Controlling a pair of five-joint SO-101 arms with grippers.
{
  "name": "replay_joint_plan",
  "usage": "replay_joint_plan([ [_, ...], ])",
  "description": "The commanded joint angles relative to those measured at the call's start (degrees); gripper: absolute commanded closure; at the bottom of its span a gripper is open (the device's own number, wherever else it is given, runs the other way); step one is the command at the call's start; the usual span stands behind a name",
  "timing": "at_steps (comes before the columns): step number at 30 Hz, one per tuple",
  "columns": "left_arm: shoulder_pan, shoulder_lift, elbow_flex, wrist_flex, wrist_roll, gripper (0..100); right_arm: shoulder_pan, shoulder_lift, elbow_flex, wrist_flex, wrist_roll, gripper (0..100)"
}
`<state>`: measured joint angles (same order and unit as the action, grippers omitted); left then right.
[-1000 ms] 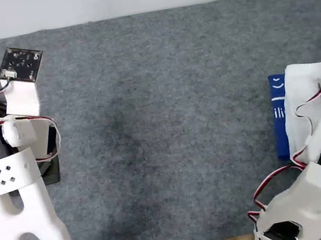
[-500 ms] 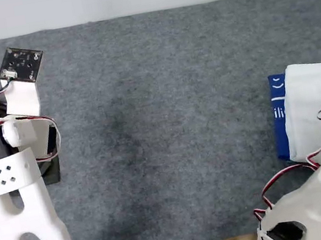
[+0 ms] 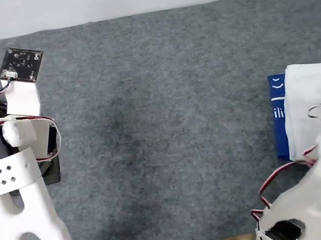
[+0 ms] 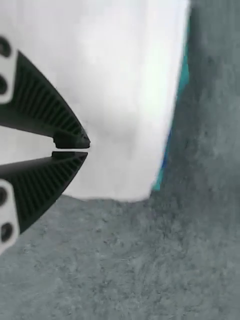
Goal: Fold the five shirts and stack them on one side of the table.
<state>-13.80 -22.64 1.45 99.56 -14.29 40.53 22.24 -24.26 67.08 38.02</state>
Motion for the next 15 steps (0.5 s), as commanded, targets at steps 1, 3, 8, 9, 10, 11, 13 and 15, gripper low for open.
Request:
replay_joint_plan([
  [1,-0.4,-1.6,-0.3,0.9,-0.9,98,1.8,6.6,-0.4,-10.6,-0.2,99.0],
  [3,-0.4,-1.6,-0.3,0.9,-0.9,98,1.6,11.5,-0.4,-13.2,-0.2,99.0],
  [8,-0.4,-1.7,-0.3,0.9,-0.9,98,1.0,12.6,-3.8,-8.6,-0.7,99.0],
  [9,-0.4,-1.7,-0.3,0.9,-0.9,98,0.9,10.9,-4.9,-6.0,-0.7,99.0],
  [10,-0.4,-1.7,-0.3,0.9,-0.9,98,0.7,9.1,-6.2,-3.4,-0.8,99.0],
  [11,-0.4,-1.6,-0.3,0.9,-0.9,98,-0.1,7.3,-7.1,-1.0,-0.8,99.0],
  [13,-0.4,-1.5,-0.3,0.9,-0.9,98,-1.8,3.6,-8.2,3.8,-0.8,99.0],
  [15,-0.3,-1.4,-0.3,0.9,-0.9,98,-3.9,0.2,-8.3,7.9,-0.8,99.0],
])
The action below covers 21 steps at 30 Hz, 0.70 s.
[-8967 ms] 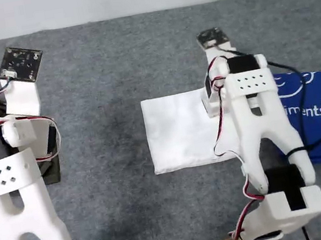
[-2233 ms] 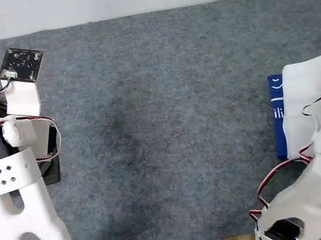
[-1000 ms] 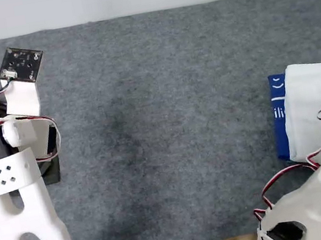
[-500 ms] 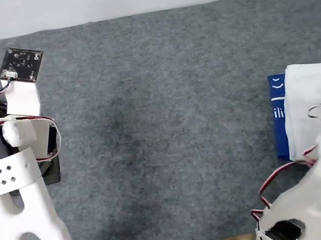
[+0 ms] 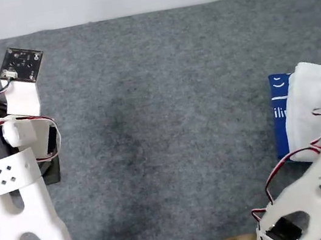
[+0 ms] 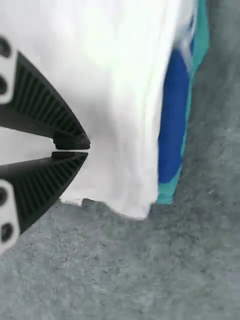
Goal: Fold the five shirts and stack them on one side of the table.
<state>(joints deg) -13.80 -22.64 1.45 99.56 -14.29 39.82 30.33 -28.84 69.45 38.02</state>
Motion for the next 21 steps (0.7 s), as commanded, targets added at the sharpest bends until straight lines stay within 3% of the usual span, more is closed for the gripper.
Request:
replay_joint_plan([
  [1,-0.3,-1.4,-0.3,0.9,-0.9,98,-4.4,-9.2,-3.7,7.3,-0.8,99.0],
  [7,-0.3,-1.4,-0.3,0.9,-0.9,98,-11.6,-9.5,-2.9,11.6,-0.8,98.9],
  [16,-0.4,-1.8,-0.2,1.0,-0.9,98,-14.3,9.5,-1.9,-6.5,-0.8,98.9],
  [21,-0.4,-1.7,-0.2,1.0,-0.8,98,-15.3,10.2,-4.4,-3.6,-1.1,98.9],
])
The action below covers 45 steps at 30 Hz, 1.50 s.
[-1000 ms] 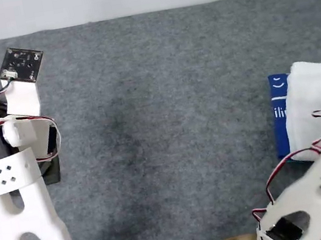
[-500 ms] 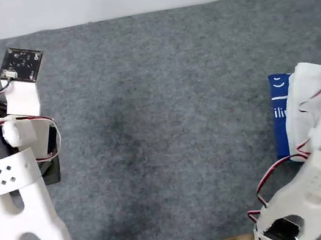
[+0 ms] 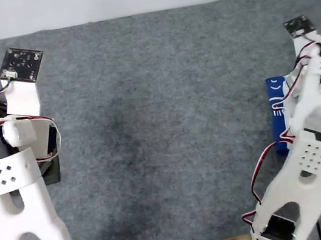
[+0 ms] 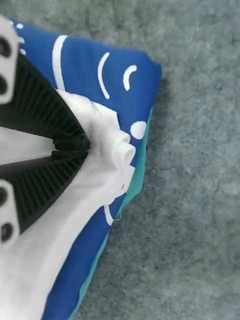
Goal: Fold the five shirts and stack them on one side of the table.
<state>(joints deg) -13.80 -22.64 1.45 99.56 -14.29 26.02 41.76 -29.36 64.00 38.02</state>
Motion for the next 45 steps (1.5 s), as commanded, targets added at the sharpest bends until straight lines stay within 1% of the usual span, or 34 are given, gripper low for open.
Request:
replay_joint_plan([
  [1,-0.4,-1.7,-0.2,1.0,-0.8,98,-1.8,-2.2,-4.9,3.8,-2.2,98.9],
  [3,-0.4,-1.5,-0.2,1.0,-0.8,98,-2.1,-4.7,-6.5,7.5,-5.2,98.9],
  [5,-0.4,-1.5,-0.2,1.0,-0.8,98,-2.1,-7.8,-6.9,10.2,-6.6,98.9],
  [8,-0.4,-1.5,-0.2,1.0,-0.8,98,-1.6,-12.5,-6.9,12.3,-6.4,98.9],
  [11,-0.4,-1.5,-0.2,1.0,-0.8,98,0.7,-15.6,-6.9,11.5,-6.3,98.9],
  [15,-0.4,-1.4,-0.2,0.9,-0.8,98,4.4,-14.5,-6.1,5.1,-6.3,98.9],
  [20,-0.4,-1.4,-0.2,0.9,-0.8,98,7.3,-3.6,-4.4,-6.6,-6.3,98.9],
  [22,-0.4,-1.4,-0.2,0.9,-0.8,98,7.7,0.8,-4.5,-9.0,-6.3,98.9],
  [25,-0.4,-1.4,-0.2,0.9,-0.8,98,7.3,3.2,-4.5,-8.7,-6.4,98.9],
  [29,-0.4,-1.4,-0.2,0.9,-0.8,98,6.1,1.5,-6.2,-5.3,-6.7,98.9],
  [35,-0.4,-1.4,-0.2,0.9,-0.8,98,3.0,-8.7,-8.3,6.2,-6.8,98.9],
  [40,-0.3,-1.4,-0.2,0.9,-0.8,98,-2.6,-13.4,-8.3,17.5,-6.9,98.9],
  [43,-0.2,-1.4,-0.2,0.9,-0.8,98,-4.4,-12.3,-7.9,18.2,-6.9,98.8],
  [45,-0.2,-1.5,-0.2,0.9,-0.8,98,-5.1,-9.3,-7.8,16.0,-8.1,98.9],
])
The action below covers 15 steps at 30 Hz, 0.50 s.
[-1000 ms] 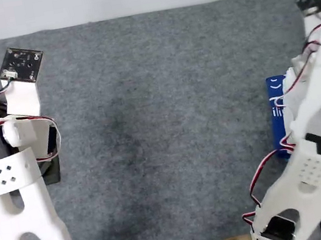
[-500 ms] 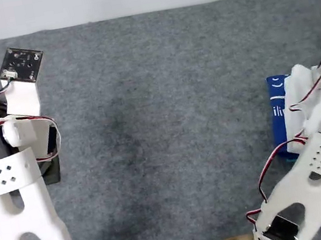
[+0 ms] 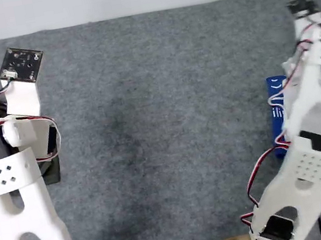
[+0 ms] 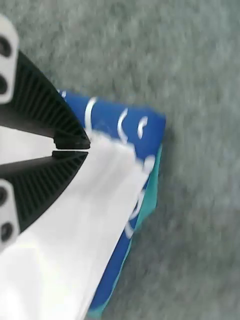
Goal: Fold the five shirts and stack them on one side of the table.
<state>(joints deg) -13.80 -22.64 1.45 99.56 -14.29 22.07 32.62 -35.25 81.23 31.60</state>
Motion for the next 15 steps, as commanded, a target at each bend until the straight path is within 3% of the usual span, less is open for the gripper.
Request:
replay_joint_plan([
  [1,-0.3,-1.6,-0.2,0.9,-0.8,98,-1.4,1.8,-1.9,-3.0,-2.5,98.9],
  [7,-0.4,-1.8,-0.2,1.0,-0.8,98,-1.5,11.7,-2.2,-13.1,-3.1,98.9],
  [15,-0.4,-1.8,0.7,0.9,-0.8,98,-8.9,-1.0,-3.0,1.4,-9.7,98.9],
])
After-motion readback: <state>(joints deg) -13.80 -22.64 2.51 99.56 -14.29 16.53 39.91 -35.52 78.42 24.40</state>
